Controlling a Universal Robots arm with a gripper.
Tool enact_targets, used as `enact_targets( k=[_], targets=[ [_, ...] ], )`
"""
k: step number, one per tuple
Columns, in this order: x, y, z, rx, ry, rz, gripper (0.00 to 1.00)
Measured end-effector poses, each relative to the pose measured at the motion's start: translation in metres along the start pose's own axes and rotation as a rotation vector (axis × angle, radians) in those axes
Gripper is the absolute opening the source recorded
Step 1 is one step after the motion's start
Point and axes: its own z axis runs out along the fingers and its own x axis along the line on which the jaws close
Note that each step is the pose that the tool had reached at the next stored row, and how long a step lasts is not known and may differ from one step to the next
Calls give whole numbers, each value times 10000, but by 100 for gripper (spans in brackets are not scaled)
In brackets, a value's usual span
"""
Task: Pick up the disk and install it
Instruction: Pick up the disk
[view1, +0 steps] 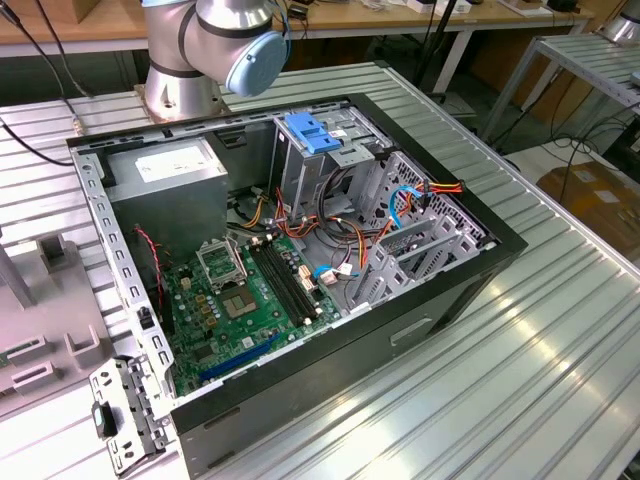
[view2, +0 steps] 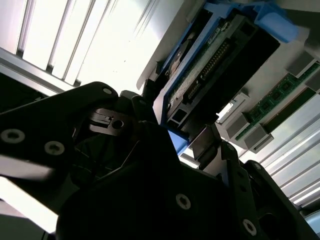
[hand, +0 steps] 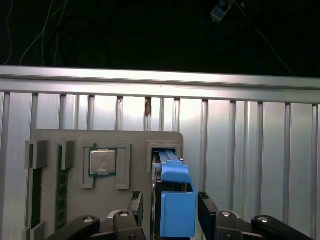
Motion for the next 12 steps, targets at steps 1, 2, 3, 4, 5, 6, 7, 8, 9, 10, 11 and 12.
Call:
enact_targets(
  k=[1, 2, 3, 4, 5, 6, 7, 8, 9, 10, 11, 12],
  targets=[
    [0, 0, 0, 0, 0, 0, 56],
    [0, 0, 1, 0, 0, 0, 56],
    [0, 0, 1, 1, -1, 0, 56],
    [0, 0, 1, 0, 0, 0, 56],
    [0, 0, 1, 0, 0, 0, 56],
    [0, 0, 2, 1, 0, 0, 55],
    [0, 0, 2, 0, 0, 0, 48],
    [0, 0, 2, -1, 1, 0, 48],
    [0, 0, 2, 0, 0, 0, 41],
    [0, 0, 2, -1, 1, 0, 37],
    [0, 0, 3, 0, 0, 0, 37],
    [0, 0, 3, 0, 0, 0, 37]
  ],
)
